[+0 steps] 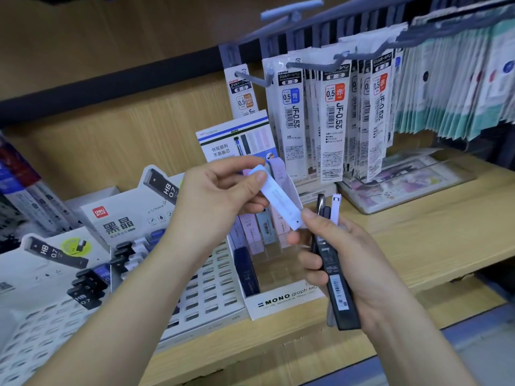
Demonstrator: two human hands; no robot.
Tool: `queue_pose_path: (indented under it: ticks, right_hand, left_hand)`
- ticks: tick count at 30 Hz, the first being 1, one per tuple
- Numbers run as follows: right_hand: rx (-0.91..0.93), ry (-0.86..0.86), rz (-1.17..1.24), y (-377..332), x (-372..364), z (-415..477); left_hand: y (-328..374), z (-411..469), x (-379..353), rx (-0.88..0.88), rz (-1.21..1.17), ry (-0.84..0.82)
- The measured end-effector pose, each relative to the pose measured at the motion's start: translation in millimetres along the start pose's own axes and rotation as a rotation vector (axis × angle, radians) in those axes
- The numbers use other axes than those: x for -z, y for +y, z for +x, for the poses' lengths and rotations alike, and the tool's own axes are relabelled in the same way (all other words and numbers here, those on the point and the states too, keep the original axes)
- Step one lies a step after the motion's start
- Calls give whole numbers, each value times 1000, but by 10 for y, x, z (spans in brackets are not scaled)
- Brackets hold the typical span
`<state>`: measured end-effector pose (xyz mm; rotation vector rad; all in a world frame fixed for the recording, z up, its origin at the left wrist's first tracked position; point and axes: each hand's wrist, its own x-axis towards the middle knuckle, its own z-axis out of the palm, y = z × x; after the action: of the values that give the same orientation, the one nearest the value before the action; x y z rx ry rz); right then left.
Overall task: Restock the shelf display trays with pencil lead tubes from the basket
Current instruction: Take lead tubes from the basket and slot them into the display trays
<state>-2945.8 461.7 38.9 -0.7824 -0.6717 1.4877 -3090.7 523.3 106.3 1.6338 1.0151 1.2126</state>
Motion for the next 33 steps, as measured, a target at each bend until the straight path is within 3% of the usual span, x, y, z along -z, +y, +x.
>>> queue_pose_path:
  ticks: [5, 13, 17, 21, 24, 33]
  right_hand:
    - [-133, -9, 150, 26, -13, 49]
    - [-109, -11, 0, 83, -57, 32]
    - [-42, 141, -21, 79, -68, 28]
    - [-28, 264, 35, 74, -57, 50]
    - [-79, 265, 135, 71, -48, 67]
    - [-79, 229, 200, 67, 5, 91]
  left_hand:
    - [47, -26, 165, 37, -10, -149]
    - [54, -47, 254, 38, 117, -9]
    - [50, 5, 347, 15, 166, 118]
    - [33, 55, 346, 0, 324, 75]
    - [32, 68, 279, -47, 450, 42]
    - [102, -30, 424, -18, 441, 24]
